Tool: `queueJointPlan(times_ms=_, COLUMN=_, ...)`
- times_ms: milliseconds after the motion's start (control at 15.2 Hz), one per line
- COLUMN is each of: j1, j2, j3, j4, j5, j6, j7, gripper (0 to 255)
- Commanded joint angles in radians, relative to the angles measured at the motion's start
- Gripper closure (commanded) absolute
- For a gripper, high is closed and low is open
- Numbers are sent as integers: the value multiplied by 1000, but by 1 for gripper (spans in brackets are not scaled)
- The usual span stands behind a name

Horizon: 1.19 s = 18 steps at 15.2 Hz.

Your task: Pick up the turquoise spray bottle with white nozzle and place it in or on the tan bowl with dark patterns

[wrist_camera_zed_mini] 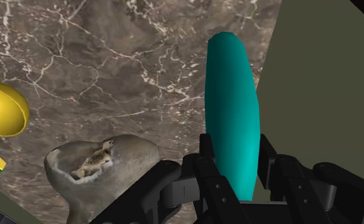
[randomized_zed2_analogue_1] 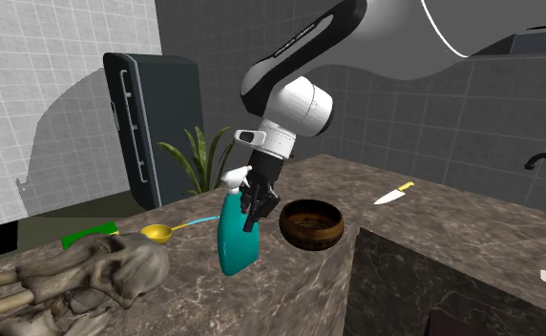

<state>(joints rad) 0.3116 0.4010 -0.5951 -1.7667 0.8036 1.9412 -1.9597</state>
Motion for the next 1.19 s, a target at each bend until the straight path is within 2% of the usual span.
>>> queueJointPlan(times_ms=0, j1=2, j2=-12, j3=-5, j4=10, j5=-12, j6=-16, j7=15, gripper=255)
queueJointPlan(times_ms=1122, j1=7, j2=-88, j3=-32, j4=131, j5=-90, j6=-162, j7=133, gripper=255)
